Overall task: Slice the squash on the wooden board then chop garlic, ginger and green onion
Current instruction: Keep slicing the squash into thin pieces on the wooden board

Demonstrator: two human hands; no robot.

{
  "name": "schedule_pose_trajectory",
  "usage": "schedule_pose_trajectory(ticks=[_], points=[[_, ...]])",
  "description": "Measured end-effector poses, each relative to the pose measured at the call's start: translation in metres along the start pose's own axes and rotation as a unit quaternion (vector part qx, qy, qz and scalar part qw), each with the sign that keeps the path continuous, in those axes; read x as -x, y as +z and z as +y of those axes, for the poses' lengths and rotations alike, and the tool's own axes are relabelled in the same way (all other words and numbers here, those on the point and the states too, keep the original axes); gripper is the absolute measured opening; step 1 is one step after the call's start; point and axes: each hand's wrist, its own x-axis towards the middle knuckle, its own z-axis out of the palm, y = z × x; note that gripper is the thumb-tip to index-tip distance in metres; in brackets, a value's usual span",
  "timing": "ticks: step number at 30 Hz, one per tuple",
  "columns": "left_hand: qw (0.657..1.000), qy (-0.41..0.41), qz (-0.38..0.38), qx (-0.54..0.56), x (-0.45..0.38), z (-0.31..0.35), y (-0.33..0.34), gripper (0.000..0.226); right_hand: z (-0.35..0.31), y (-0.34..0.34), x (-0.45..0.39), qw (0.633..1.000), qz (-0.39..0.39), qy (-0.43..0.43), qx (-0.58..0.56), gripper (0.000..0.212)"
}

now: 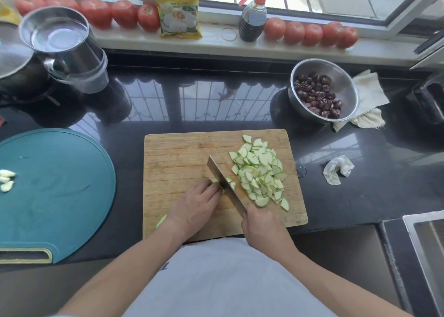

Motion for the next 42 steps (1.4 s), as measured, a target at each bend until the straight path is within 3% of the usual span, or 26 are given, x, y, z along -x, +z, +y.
schedule_pose_trajectory(ticks=[4,9,12,18,23,32,42], points=[[1.000,-0.007,-0.015,0.002,0.001,-0.001,0.001,0.037,-0.006,0.012,-0.016,1.000,0.000,0.013,0.013,0.013],[1.000,-0.004,-0.018,-0.004,0.001,0.000,-0.003,0.033,-0.010,0.007,-0.031,0.996,0.021,0.025,-0.083,0.021],[1.000,-0.007,-0.010,-0.001,0.002,0.000,-0.003,0.032,-0.004,0.000,-0.015,0.997,0.040,0.021,-0.063,0.025],[1.000,-0.012,-0.004,0.008,0.002,0.000,0.000,0.034,0.001,-0.001,0.000,1.000,-0.014,-0.002,-0.011,0.011],[1.000,-0.009,0.004,0.011,0.003,-0.001,0.004,0.035,-0.005,0.003,-0.004,0.999,-0.008,-0.012,0.037,0.020],[1.000,-0.015,0.004,0.020,0.003,-0.002,0.003,0.028,-0.011,0.005,-0.019,0.998,0.012,0.011,-0.064,0.015],[1.000,-0.017,-0.011,0.014,0.003,-0.001,0.001,0.037,0.000,0.005,0.001,1.000,-0.022,-0.017,-0.004,0.013]])
